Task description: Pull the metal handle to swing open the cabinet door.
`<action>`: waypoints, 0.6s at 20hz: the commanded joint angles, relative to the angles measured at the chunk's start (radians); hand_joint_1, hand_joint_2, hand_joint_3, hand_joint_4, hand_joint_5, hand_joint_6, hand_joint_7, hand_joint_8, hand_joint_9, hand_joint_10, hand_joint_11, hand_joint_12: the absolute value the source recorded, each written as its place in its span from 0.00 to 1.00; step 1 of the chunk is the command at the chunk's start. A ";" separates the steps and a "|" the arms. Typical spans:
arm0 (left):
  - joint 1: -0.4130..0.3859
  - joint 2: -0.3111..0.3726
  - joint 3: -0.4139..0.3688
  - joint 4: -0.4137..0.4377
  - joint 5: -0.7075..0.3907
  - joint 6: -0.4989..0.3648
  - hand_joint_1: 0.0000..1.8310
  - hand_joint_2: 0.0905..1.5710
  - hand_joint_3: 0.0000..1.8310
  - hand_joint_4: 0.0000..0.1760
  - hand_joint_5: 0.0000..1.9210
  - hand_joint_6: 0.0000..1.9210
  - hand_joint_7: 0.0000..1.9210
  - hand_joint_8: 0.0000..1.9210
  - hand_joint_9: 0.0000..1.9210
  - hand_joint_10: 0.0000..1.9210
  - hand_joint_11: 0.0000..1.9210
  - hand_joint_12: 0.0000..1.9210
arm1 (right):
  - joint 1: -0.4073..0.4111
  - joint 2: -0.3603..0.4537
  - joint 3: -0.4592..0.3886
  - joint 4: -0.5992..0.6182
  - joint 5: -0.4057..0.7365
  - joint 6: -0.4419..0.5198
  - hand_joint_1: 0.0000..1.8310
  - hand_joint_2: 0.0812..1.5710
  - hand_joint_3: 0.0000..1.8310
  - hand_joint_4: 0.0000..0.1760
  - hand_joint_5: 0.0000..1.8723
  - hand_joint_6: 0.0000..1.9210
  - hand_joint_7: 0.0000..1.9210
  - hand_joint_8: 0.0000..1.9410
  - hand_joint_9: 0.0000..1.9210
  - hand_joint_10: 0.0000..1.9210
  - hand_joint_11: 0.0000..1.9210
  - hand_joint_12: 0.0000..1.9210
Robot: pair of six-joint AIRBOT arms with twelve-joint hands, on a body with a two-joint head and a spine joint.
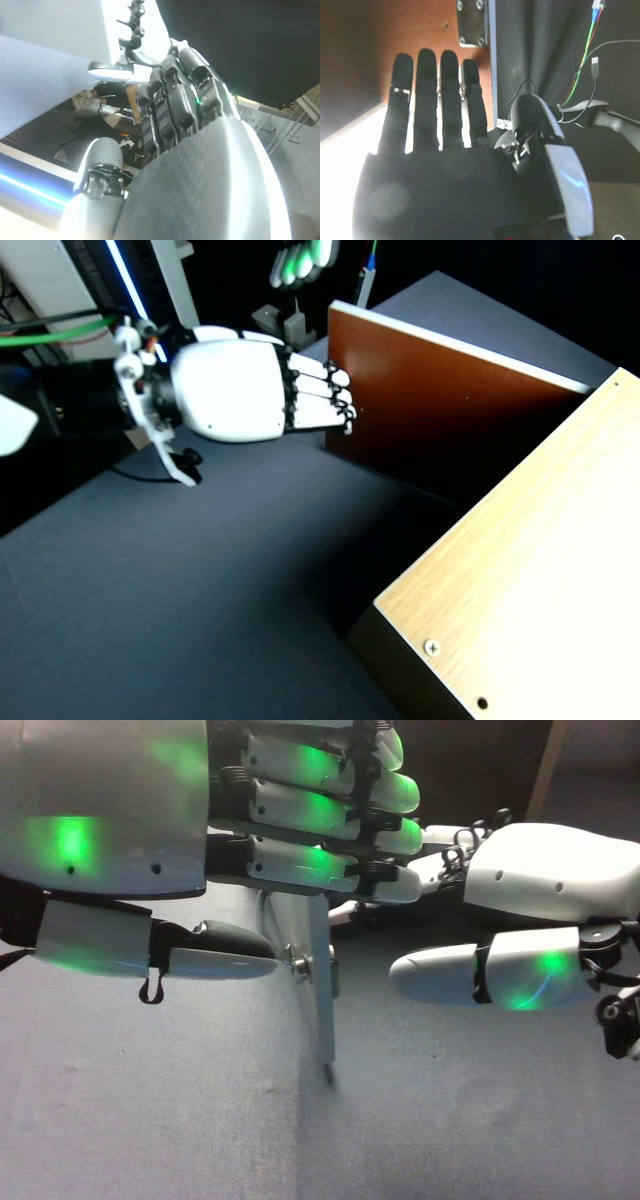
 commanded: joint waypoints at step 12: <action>-0.009 0.010 -0.002 -0.097 -0.026 0.010 0.00 1.00 0.04 0.00 0.19 0.00 0.20 0.00 0.18 0.00 0.00 0.45 | 0.044 -0.089 0.069 0.034 0.178 0.006 0.00 0.96 0.00 0.00 0.23 0.00 0.23 0.00 0.21 0.00 0.00 0.55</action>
